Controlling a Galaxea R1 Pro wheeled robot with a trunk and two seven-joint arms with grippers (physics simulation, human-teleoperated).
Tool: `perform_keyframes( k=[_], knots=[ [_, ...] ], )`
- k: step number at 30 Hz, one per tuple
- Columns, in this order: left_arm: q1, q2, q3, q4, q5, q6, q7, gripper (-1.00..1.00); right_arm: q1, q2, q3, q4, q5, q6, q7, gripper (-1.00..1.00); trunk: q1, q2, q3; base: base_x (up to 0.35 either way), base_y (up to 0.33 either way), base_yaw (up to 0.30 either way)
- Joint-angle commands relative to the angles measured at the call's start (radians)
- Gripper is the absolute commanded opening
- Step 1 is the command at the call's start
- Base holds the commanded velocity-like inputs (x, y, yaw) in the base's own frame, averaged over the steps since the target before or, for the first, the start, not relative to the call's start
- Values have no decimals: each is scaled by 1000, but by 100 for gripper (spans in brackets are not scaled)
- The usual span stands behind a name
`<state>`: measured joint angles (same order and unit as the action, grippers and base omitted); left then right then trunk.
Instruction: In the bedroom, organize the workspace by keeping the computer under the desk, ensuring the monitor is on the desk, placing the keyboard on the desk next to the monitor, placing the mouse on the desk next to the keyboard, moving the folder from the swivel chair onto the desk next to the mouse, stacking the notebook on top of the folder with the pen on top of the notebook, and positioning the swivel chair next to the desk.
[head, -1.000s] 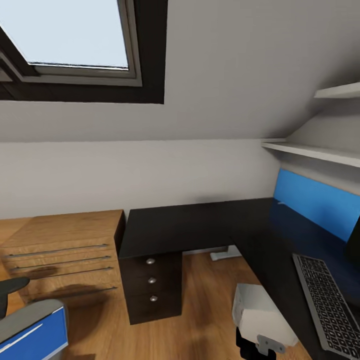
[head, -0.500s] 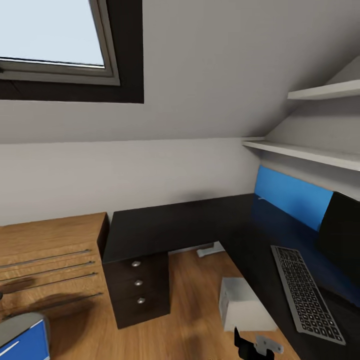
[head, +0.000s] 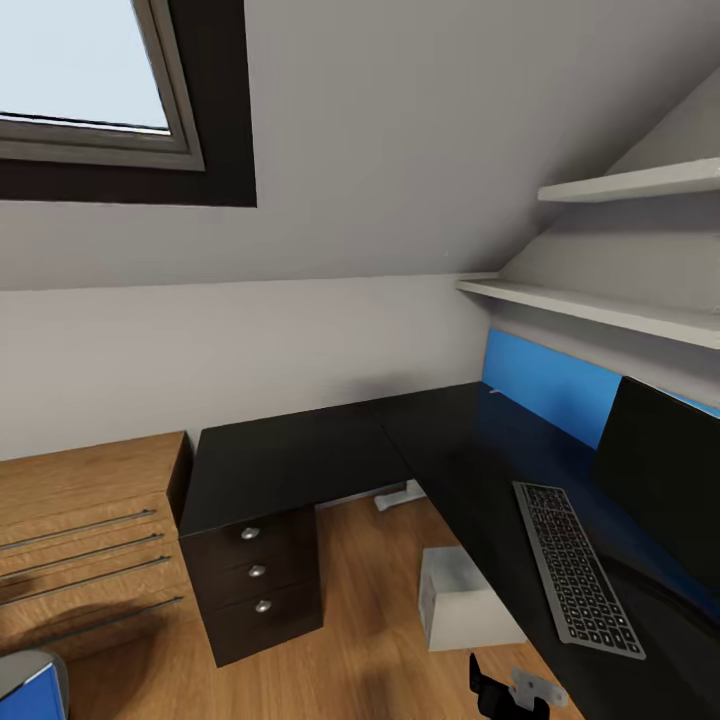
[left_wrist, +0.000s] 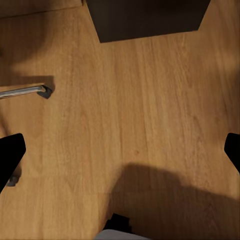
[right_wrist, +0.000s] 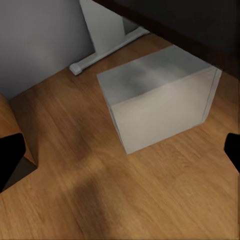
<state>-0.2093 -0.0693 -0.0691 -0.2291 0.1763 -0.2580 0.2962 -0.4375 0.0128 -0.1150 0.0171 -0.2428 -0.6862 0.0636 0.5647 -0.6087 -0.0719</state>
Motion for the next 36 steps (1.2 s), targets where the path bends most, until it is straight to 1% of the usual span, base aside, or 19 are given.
perform_keyframes(
  k=[1, 4, 13, 14, 16, 17, 18, 19, 20, 21, 24, 26, 27, 28, 29, 30, 31, 33, 36],
  knots=[
    [-1, 0, -8, 1, 9, -5, 4, 100, -1, -2, -8, 2, -2, -4, 7, 100, -4, 6, 1, 0, 0, -23],
    [-1, 0, -8, 1, 9, -9, 4, 100, -1, -4, -8, 1, -1, -4, 7, 100, -15, 27, 11, 0, 0, -9],
    [-1, -1, -11, -1, 7, -15, 1, 100, -1, 2, -7, -1, -4, -6, 9, 100, -15, 27, 11, 0, 0, -1],
    [-1, -26, -20, -49, 4, -15, 1, 100, -2, 6, -4, -35, -4, -5, 9, 100, -15, 27, 11, 0, 0, 0],
    [-1, -38, -22, -108, 3, -10, 2, 100, -2, 10, -3, -91, -4, 0, 7, 100, -15, 27, 11, 0, 0, 0],
    [-1, -48, -41, -249, 2, 6, 5, 100, -3, 22, -3, -256, -2, 58, -3, 100, -15, 27, 11, 0, 0, 0],
    [-1, -49, -48, -276, 2, 16, 6, 100, -3, 23, -3, -286, -2, 80, -8, 100, -15, 27, 11, 0, 0, 0],
    [-1, -51, -63, -358, 3, 70, 7, 100, -3, 25, -3, -366, -2, 161, -30, 100, -15, 27, 11, 0, 0, 0],
    [-1, -51, -70, -406, 3, 108, 8, 100, -3, 27, -3, -454, -2, 258, -61, 100, -15, 27, 11, 0, 0, 0],
    [-1, -52, -79, -504, 4, 193, 9, 100, -3, 28, -3, -497, -3, 307, -78, 100, -15, 27, 11, 0, 0, 0],
    [-1, -55, -92, -810, 8, 475, 12, 100, -3, 31, -2, -765, -5, 637, -202, 100, -15, 27, 11, 0, 0, 0],
    [-1, -59, -93, -981, 16, 628, 13, 100, -4, 31, -3, -909, -12, 834, -268, 100, -15, 27, 11, 0, 0, 0],
    [-1, -62, -92, -1015, 21, 660, 13, 100, -4, 31, -4, -938, -14, 874, -278, 100, -15, 27, 11, 0, 0, 0],
    [-1, -66, -91, -1067, 36, 714, 14, 100, -4, 31, -7, -983, -18, 941, -294, 100, -15, 27, 11, 0, 0, 0],
    [-1, -68, -89, -1099, 56, 753, 14, 100, -4, 31, -10, -1013, -24, 986, -304, 100, -15, 27, 11, 0, 0, 0],
    [-1, -69, -88, -1111, 66, 767, 14, 100, -4, 31, -11, -1024, -27, 1002, -308, 100, -15, 27, 11, 0, 0, 0],
    [-1, -65, -85, -1136, 98, 801, 17, 100, -1, 30, -14, -1043, -36, 1038, -315, 100, -15, 27, 11, 0, 0, 0],
    [-1, -60, -84, -1140, 106, 809, 22, 100, 1, 29, -15, -1045, -38, 1047, -319, 100, -15, 27, 11, 0, 0, 0],
    [3, -42, -84, -1152, 115, 821, 36, 100, 5, 26, -17, -1047, -40, 1058, -331, 100, -15, 27, 11, 0, 0, 0]
  ],
)
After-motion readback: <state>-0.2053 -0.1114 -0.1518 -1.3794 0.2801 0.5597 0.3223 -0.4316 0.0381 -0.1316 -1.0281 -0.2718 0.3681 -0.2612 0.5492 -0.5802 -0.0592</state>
